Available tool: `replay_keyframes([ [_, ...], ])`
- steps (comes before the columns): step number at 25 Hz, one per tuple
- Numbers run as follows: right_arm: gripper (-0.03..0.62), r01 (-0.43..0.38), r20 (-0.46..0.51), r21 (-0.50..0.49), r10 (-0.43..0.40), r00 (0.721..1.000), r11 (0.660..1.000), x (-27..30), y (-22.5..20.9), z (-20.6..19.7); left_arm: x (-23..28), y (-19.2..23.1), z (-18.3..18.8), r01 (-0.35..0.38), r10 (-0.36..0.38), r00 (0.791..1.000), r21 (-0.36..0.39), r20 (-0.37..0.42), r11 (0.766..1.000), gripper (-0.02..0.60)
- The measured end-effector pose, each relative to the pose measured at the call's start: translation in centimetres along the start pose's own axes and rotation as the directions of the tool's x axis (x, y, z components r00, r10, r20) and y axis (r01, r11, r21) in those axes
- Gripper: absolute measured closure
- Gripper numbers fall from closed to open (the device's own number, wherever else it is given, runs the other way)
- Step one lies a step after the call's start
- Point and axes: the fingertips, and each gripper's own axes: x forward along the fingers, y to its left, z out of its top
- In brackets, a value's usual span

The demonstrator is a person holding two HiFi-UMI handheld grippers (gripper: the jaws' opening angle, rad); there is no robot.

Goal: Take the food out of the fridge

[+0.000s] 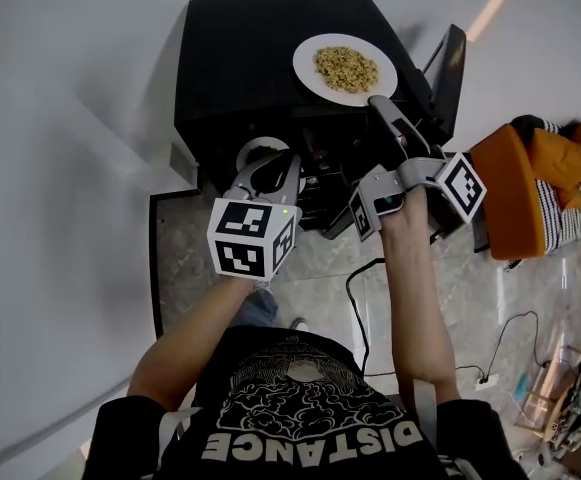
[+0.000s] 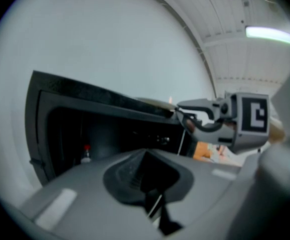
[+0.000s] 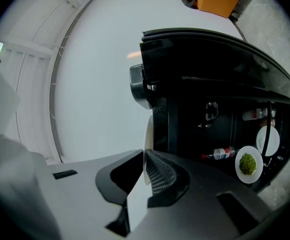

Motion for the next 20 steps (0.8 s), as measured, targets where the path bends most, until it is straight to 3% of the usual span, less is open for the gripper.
replay_keyframes([
  [8,0.578,-0.039,-0.011,-0.042,0.038,0.999,0.998,0.1,0.1,0.3,0.2,0.5,0.0,-0.015,0.015,1.000,-0.010,0.003,1.000,0.578],
  [14,0.568,-0.051,-0.053,-0.174,0.042,0.998,0.983,-1.0,0.3,0.2,1.0,0.7,-0.1,-0.031,0.031,0.999,-0.010,-0.004,0.999,0.578],
  [17,0.568,-0.052,-0.102,-0.341,0.018,0.995,0.939,-3.3,0.7,-1.5,-0.5,-0.5,-0.9,-0.040,0.040,0.999,-0.005,-0.002,0.999,0.578],
  [20,0.568,-0.035,-0.160,-0.528,-0.059,0.985,0.848,-5.2,-0.1,-4.0,-1.8,-1.4,-2.2,-0.053,0.053,0.999,-0.008,-0.010,0.999,0.578],
])
